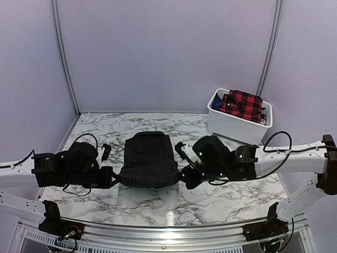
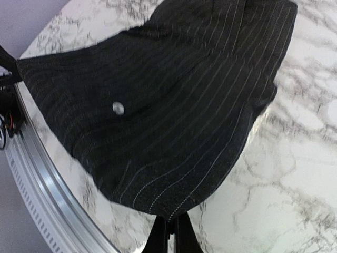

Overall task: Fold and stack the long sleeve shirts
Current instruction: Fold the 2/3-rectangle-folded shirt at the center of the board.

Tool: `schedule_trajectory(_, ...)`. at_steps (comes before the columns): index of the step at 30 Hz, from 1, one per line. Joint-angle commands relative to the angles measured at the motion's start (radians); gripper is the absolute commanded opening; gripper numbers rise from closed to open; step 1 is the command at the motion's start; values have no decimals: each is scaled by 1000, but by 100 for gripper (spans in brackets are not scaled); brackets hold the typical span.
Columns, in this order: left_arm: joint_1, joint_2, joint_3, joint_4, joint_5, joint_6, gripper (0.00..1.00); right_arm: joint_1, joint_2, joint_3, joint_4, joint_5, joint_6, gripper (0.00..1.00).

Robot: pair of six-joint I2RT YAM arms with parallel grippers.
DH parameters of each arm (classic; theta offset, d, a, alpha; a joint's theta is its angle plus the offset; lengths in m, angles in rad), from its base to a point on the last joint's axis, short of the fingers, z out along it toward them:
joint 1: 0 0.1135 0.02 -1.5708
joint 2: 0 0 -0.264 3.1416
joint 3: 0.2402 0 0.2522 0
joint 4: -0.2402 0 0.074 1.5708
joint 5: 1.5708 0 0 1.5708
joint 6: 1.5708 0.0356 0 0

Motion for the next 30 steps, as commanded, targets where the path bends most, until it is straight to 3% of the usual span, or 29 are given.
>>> schedule_trajectory(1,171,140,194,-64,-56,105,0,-145,145,223,10,-31,-55,0)
schedule_trajectory(4,363,326,291,26,26,212,0,-263,331,380,88,-74,-104,0)
schedule_trajectory(7,491,620,417,115,159,259,0,-352,572,567,132,-125,-124,0)
schedule_trajectory(11,543,939,631,141,196,302,0,-410,809,772,164,-177,-120,0)
schedule_trajectory(14,550,1081,702,156,251,293,0,-431,907,848,150,-207,-93,0)
schedule_trajectory(20,514,1018,570,267,291,233,0,-424,789,585,260,-237,-14,0)
schedule_trajectory(24,449,884,366,348,266,160,0,-362,637,322,371,-238,34,0)
schedule_trajectory(30,263,622,60,439,163,-11,0,-240,389,2,414,-178,131,0)
